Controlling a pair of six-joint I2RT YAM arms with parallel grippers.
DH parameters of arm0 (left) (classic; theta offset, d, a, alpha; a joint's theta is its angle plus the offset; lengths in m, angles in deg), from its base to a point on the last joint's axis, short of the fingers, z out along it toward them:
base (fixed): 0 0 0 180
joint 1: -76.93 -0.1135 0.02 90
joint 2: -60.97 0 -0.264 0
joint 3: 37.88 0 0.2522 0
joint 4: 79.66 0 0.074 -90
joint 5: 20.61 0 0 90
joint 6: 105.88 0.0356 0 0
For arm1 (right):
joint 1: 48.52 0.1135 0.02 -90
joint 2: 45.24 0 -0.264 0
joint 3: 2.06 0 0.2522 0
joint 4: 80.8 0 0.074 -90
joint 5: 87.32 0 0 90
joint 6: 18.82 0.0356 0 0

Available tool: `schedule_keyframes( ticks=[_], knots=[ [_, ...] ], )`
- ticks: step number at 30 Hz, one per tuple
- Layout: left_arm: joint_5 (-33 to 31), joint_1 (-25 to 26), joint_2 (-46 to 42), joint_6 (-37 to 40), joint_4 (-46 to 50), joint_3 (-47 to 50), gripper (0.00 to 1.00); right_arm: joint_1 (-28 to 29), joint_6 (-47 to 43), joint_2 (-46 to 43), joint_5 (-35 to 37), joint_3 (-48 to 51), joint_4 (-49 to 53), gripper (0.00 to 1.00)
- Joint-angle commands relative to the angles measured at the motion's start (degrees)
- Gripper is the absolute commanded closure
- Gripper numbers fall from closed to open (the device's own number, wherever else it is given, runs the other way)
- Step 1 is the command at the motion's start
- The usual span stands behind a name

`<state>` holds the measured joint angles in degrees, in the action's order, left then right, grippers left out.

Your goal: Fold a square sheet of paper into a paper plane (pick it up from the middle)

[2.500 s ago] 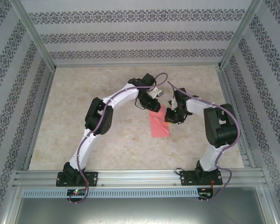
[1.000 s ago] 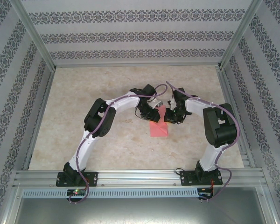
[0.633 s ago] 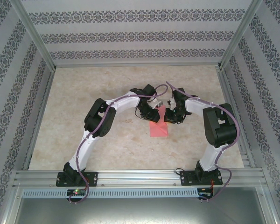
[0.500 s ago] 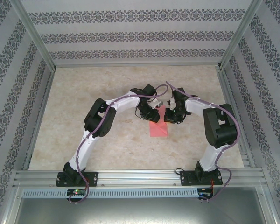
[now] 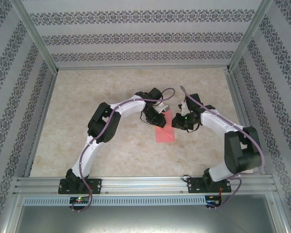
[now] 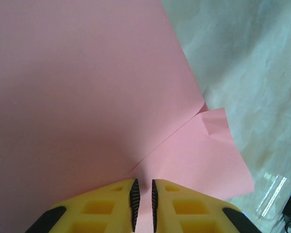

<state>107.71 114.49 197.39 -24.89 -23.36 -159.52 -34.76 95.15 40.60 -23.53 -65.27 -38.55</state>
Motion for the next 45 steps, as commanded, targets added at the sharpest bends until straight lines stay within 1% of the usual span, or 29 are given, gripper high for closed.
schedule_keyframes(
  ticks=[1,4,7,11,15,17,20,23,25,28,36,45],
  knots=[
    [-5.9,0.5,4.6,1.2,3.1,0.9,0.79,1.2,3.8,-1.8,-3.5,3.3,-2.4,0.86],
    [-5.4,0.3,4.4,0.8,2.6,0.7,0.78,1.7,4.4,-0.9,-2.6,4.2,-3.1,0.86],
    [-5.0,0.3,3.8,0.7,2.7,0.1,0.78,1.6,3.9,0.3,-0.2,4.3,-3.0,0.82],
    [-4.9,0.2,2.7,0.6,2.7,-0.1,0.77,1.2,3.6,2.2,0.2,3.2,-3.5,0.81],
    [-4.4,0.0,1.5,0.3,2.5,-0.1,0.76,1.0,3.2,4.0,-0.3,2.0,-3.4,0.78],
    [-4.6,-0.2,1.4,0.3,2.5,-0.3,0.76,0.9,3.1,4.0,0.6,1.9,-3.1,0.78],
    [-4.3,-0.3,1.3,0.3,2.5,-0.5,0.76,0.9,2.8,4.1,1.4,1.7,-2.6,0.73],
    [-4.3,-0.4,1.3,0.4,2.8,-0.7,0.76,0.8,2.2,4.2,2.9,1.6,-1.7,0.73],
    [-4.2,-0.4,1.3,0.4,2.9,-0.8,0.76,0.7,2.4,4.1,1.8,1.9,-2.5,0.73],
    [-4.0,-0.4,1.4,0.4,3.2,-1.3,0.76,0.7,2.6,5.3,0.0,1.6,-3.5,0.74],
    [-3.6,-0.5,0.9,0.4,3.5,-1.6,0.75,0.6,2.4,6.2,-0.5,1.3,-3.7,0.77],
    [-2.5,-0.7,0.1,0.1,3.5,-1.9,0.74,0.7,1.5,7.5,-0.5,1.0,-4.5,0.89]
  ],
)
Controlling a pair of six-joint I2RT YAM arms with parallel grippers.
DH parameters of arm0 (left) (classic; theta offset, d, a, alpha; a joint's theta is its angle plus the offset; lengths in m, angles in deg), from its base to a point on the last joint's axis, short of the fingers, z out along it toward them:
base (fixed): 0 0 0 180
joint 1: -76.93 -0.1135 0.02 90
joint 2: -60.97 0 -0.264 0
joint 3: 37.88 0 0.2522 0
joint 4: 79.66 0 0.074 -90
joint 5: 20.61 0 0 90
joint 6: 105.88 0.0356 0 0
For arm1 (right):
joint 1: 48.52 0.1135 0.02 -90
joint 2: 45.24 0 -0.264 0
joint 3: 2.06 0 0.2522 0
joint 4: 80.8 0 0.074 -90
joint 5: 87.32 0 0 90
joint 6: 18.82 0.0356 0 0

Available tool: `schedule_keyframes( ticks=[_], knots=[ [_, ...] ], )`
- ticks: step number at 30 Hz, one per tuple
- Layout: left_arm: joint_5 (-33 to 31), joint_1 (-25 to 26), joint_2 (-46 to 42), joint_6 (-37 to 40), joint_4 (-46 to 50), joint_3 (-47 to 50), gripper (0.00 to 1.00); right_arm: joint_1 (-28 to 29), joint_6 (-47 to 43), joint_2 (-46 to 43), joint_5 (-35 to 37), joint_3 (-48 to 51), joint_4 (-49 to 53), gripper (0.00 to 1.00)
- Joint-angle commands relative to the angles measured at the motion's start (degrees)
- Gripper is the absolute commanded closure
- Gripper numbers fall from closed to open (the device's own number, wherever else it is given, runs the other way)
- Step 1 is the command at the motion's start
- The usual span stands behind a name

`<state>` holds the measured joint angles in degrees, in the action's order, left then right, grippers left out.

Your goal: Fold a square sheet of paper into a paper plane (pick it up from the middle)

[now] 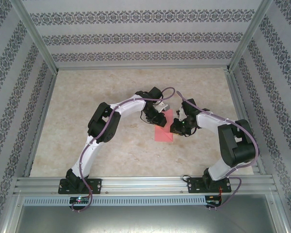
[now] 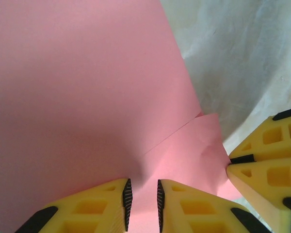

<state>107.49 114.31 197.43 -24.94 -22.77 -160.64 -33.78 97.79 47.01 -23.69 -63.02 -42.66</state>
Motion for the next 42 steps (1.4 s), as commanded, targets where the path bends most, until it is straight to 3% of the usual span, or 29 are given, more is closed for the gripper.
schedule_keyframes(
  ticks=[1,8,30,42],
  knots=[
    [-2.2,-0.6,0.0,0.2,2.9,-0.8,0.74,-0.3,-1.2,1.2,-0.2,-1.3,-0.4,0.91],
    [-1.1,-0.9,-1.2,0.1,2.8,-0.8,0.72,-0.4,-2.1,2.0,0.4,-1.7,-0.5,0.98],
    [3.7,-1.1,-2.2,-1.8,0.6,-1.1,0.70,-0.3,-2.6,4.5,3.1,-1.3,-0.5,0.99],
    [-2.8,-1.2,-1.3,-1.7,2.2,-6.1,0.69,-0.4,-2.7,4.4,2.2,-1.5,-0.2,1.00]
  ],
)
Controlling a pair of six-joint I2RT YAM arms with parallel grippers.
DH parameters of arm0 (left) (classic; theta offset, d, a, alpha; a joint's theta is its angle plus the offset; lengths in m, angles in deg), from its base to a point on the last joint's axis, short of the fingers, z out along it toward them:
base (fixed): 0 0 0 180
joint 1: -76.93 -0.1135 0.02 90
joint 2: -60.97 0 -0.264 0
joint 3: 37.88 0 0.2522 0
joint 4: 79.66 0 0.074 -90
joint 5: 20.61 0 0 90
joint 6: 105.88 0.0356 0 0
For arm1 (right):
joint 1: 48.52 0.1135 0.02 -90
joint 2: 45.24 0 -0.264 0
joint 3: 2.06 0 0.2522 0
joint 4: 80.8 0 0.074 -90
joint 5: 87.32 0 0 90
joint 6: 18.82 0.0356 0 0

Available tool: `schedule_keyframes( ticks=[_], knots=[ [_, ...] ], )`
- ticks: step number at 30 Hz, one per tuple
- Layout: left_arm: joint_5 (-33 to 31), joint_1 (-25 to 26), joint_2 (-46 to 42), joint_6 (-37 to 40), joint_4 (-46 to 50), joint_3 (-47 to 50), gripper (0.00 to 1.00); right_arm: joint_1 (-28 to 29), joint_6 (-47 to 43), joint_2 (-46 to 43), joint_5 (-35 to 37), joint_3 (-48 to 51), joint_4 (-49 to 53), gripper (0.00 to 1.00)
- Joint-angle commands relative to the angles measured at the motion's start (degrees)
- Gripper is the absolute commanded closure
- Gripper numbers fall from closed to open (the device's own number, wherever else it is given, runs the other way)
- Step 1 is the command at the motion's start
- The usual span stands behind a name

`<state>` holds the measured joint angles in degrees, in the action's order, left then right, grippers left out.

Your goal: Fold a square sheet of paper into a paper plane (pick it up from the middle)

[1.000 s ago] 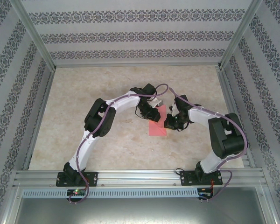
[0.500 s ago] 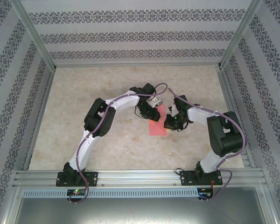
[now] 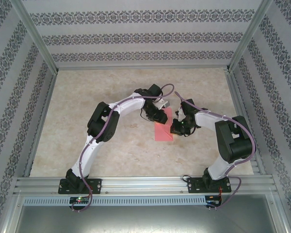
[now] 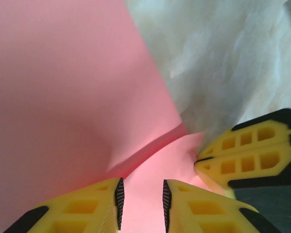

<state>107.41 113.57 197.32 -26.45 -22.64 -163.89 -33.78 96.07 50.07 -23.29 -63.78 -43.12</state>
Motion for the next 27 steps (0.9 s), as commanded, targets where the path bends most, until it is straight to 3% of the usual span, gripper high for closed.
schedule_keyframes(
  ticks=[1,9,27],
  knots=[
    [-3.6,-0.4,-0.5,0.0,2.5,-3.7,0.69,-0.3,-1.1,1.2,1.8,-0.8,0.4,1.00],
    [-5.4,-0.4,5.7,2.6,8.4,-11.9,0.69,-0.2,-1.3,-0.1,1.4,-1.8,1.3,1.00],
    [-5.3,-0.4,9.5,6.4,11.6,-13.5,0.70,0.5,-3.7,1.7,3.4,-5.1,4.5,1.00]
  ],
)
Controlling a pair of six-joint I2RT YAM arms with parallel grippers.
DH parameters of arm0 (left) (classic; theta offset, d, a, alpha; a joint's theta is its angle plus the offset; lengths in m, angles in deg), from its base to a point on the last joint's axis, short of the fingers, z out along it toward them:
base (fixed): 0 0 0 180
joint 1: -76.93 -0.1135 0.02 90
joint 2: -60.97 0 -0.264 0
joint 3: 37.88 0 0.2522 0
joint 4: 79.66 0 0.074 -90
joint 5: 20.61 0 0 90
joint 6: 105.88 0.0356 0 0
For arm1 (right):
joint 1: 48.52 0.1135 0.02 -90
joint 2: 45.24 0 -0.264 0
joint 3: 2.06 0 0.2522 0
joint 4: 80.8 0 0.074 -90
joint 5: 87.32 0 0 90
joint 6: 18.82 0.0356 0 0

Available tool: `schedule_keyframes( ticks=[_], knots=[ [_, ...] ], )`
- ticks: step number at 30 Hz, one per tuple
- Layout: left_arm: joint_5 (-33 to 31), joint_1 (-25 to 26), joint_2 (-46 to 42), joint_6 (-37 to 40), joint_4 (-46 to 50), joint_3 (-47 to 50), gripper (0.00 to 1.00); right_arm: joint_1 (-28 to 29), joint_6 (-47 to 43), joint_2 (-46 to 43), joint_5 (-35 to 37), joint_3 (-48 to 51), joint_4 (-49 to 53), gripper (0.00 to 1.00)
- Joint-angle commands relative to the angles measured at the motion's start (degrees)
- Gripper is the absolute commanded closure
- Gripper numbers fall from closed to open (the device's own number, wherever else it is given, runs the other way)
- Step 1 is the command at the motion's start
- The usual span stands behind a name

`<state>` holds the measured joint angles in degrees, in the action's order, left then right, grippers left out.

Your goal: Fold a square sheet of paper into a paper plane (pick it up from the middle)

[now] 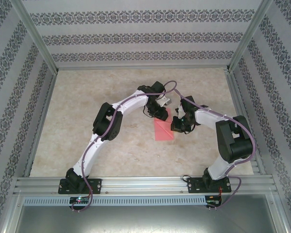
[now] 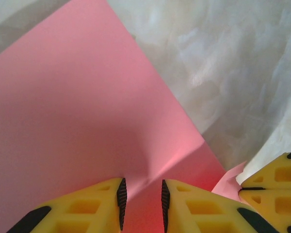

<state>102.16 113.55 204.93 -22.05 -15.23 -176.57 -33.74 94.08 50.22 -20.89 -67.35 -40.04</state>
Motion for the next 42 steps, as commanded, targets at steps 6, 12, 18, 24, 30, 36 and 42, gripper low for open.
schedule_keyframes(
  ticks=[6,12,18,24,30,36,42],
  knots=[
    [0.3,-0.4,1.9,2.1,3.9,-0.7,0.70,1.0,-2.1,3.1,1.0,-2.1,1.6,1.00],
    [0.7,-0.4,1.9,2.4,4.0,-0.7,0.70,1.2,-2.4,3.9,2.0,-2.2,1.8,1.00],
    [0.9,-0.3,1.6,2.5,4.0,-0.4,0.70,1.6,-2.8,4.4,3.0,-2.7,2.7,1.00],
    [2.0,-0.4,0.3,1.5,2.7,-0.2,0.70,2.5,-2.7,5.1,6.0,-2.7,4.7,1.00],
    [3.9,-0.5,-2.6,-0.7,0.5,-0.4,0.69,3.4,-2.0,5.5,7.6,-1.8,4.9,1.00],
    [2.5,-0.8,-6.6,-2.0,0.4,-0.7,0.68,4.6,-1.4,6.1,9.6,-2.3,5.8,1.00],
    [6.0,-0.5,-10.7,-4.0,-1.7,5.2,0.69,4.8,-1.3,5.7,9.2,-2.0,5.4,1.00]
  ],
)
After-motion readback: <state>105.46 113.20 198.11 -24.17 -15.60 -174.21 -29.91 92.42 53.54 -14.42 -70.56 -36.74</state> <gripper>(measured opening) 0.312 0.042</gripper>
